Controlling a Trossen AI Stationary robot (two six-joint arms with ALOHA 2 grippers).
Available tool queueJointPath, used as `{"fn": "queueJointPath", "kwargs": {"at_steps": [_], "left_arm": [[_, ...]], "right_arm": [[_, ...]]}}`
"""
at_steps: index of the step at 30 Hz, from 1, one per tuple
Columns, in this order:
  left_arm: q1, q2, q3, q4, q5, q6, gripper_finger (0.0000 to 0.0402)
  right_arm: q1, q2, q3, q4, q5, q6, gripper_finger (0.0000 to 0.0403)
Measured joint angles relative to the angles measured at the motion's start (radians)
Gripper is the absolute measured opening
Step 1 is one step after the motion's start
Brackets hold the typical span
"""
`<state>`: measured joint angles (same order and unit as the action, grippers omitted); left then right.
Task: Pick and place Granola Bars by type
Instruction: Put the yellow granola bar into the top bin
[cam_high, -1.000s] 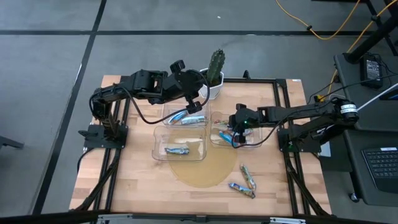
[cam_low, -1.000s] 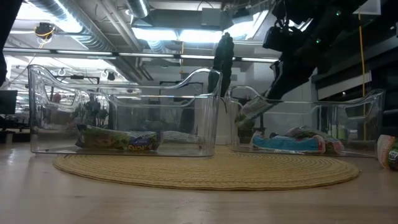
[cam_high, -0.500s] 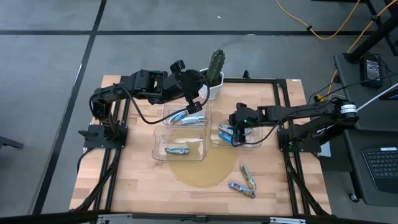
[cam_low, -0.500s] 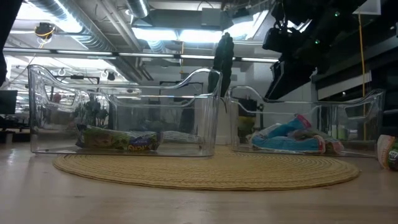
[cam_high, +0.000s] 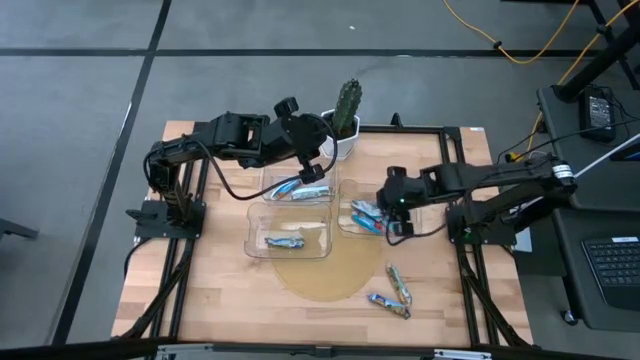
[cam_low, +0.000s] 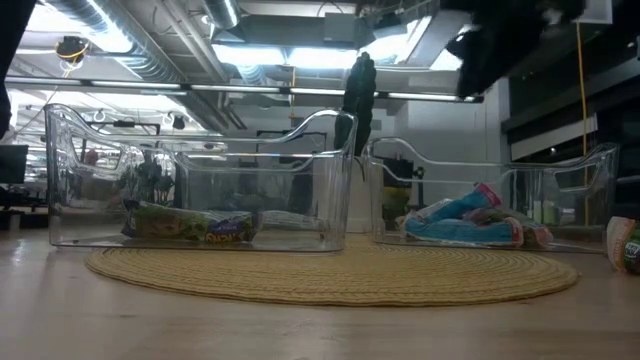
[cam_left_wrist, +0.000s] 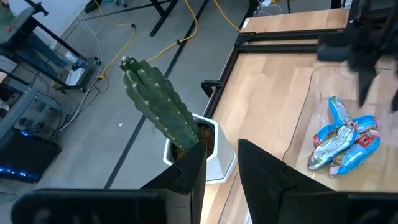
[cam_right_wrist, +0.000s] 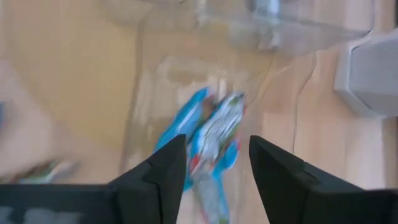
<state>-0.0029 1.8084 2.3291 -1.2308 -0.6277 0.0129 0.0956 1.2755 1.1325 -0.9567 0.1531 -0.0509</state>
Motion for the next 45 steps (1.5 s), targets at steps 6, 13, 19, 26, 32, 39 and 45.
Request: {"fn": "queueJointPath", "kwargs": {"at_steps": [6, 13, 19, 26, 32, 39, 45], "left_arm": [[0.0, 0.0, 0.0, -0.001, 0.015, 0.028, 0.0084], [0.0, 0.0, 0.0, 0.0, 0.081, 0.066, 0.0084], [0.0, 0.0, 0.0, -0.001, 0.106, 0.107, 0.0084], [0.001, 0.0, 0.0, -0.001, 0.104, 0.172, 0.0084], [0.007, 0.0, 0.0, -0.003, 0.099, 0.177, 0.0084], [0.007, 0.0, 0.0, -0.001, 0.099, 0.232, 0.0084], [0.011, 0.0, 0.0, -0.001, 0.106, 0.236, 0.0084]], "right_arm": [[0.097, -0.046, 0.093, -0.219, -0.098, 0.173, 0.016], [0.271, -0.15, 0.11, -0.208, -0.11, 0.504, 0.0155], [0.435, -0.128, 0.111, -0.192, -0.062, 0.678, 0.0155], [0.492, -0.033, 0.099, -0.179, -0.015, 0.731, 0.0155], [0.492, 0.03, 0.054, -0.131, -0.015, 0.808, 0.0155], [0.492, 0.073, -0.016, -0.097, -0.025, 0.975, 0.0161], [0.492, 0.078, -0.114, 0.036, -0.041, 1.149, 0.0214]]}}
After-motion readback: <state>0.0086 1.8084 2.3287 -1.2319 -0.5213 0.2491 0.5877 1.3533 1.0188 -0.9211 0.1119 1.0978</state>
